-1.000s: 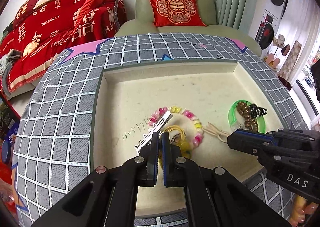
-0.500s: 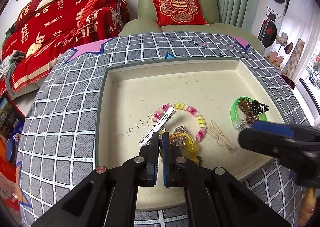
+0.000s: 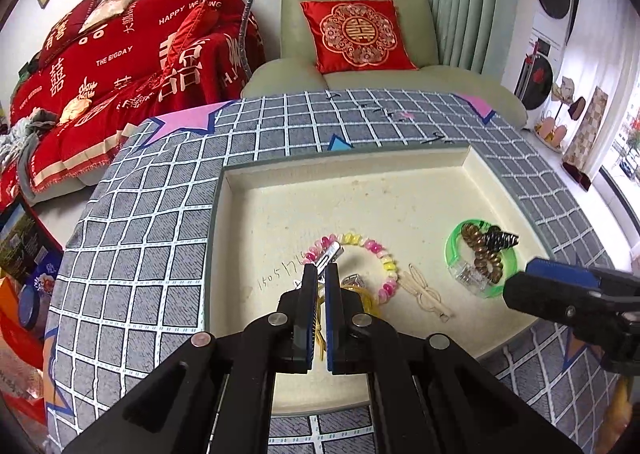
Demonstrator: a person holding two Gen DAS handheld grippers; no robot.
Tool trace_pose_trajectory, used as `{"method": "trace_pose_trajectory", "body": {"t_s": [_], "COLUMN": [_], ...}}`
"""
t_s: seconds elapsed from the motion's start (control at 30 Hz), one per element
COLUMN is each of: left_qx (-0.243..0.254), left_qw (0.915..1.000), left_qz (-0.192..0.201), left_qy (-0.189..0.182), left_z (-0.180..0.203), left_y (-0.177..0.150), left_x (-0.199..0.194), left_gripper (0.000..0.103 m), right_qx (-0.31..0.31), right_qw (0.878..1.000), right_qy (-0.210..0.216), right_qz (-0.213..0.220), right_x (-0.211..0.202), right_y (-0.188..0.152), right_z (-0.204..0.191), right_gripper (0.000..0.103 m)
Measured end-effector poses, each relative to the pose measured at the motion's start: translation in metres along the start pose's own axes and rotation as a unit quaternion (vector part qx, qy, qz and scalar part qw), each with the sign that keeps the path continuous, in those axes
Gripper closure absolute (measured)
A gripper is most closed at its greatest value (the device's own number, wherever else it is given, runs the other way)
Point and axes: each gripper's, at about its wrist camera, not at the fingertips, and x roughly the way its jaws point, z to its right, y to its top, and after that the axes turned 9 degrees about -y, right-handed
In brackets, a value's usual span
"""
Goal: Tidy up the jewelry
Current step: 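Withdraw both tools from the tray toward the remaining jewelry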
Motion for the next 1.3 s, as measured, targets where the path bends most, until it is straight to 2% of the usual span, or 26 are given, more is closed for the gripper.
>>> {"method": "trace_pose_trajectory", "body": {"t_s": [0.2, 0.3, 0.37, 0.47, 0.53, 0.57, 0.6, 0.63, 0.7, 0.97, 1.23, 1.3], "left_qx": [-0.002, -0.001, -0.003, -0.006, -0.010, -0.013, -0.015, -0.022, -0.025, -0.009, -0.017, -0.019], "left_qw": [1.0000, 1.0000, 1.0000, 1.0000, 0.9999, 0.9999, 0.9999, 0.9997, 0.9994, 0.9995, 0.9995, 0.9995], "left_qz": [0.001, 0.001, 0.001, 0.004, 0.004, 0.004, 0.003, -0.006, 0.017, 0.019, -0.003, -0.021], "left_qy": [0.003, 0.006, 0.005, 0.002, -0.001, 0.000, 0.000, 0.003, 0.013, 0.025, 0.027, 0.016], "left_z": [-0.001, -0.002, -0.002, -0.003, -0.004, -0.005, -0.005, -0.006, -0.008, -0.007, -0.020, -0.024], "left_y": [-0.001, -0.004, -0.007, -0.011, -0.014, -0.015, -0.016, -0.017, -0.020, -0.037, -0.074, -0.088], "left_x": [-0.010, -0.017, -0.021, -0.031, -0.037, -0.040, -0.042, -0.043, -0.039, -0.009, 0.017, 0.031], "left_gripper": [0.088, 0.088, 0.088, 0.088, 0.088, 0.073, 0.000, 0.000, 0.000, 0.000, 0.000, 0.000], "right_qx": [0.007, 0.011, 0.012, 0.012, 0.015, 0.016, 0.016, 0.016, 0.017, 0.013, -0.015, -0.025], "right_qw": [1.000, 1.000, 1.000, 1.000, 1.000, 1.000, 1.000, 1.000, 1.000, 1.000, 1.000, 0.999], "right_qy": [-0.001, 0.001, 0.002, 0.003, 0.007, 0.008, 0.009, 0.011, 0.013, 0.010, -0.008, -0.020], "right_qz": [0.001, 0.002, 0.005, 0.009, 0.013, 0.013, 0.014, 0.015, 0.014, 0.011, -0.007, -0.016], "right_x": [-0.009, -0.015, -0.019, -0.026, -0.031, -0.033, -0.035, -0.037, -0.040, -0.050, -0.053, -0.049], "right_y": [-0.002, -0.003, -0.005, -0.007, -0.009, -0.010, -0.011, -0.013, -0.016, -0.030, -0.053, -0.061], "right_z": [0.005, 0.008, 0.008, 0.009, 0.009, 0.009, 0.009, 0.009, 0.008, 0.005, -0.004, -0.006], "right_gripper": [0.041, 0.032, 0.032, 0.024, 0.023, 0.023, 0.023, 0.023, 0.020, 0.017, 0.017, 0.017]}}
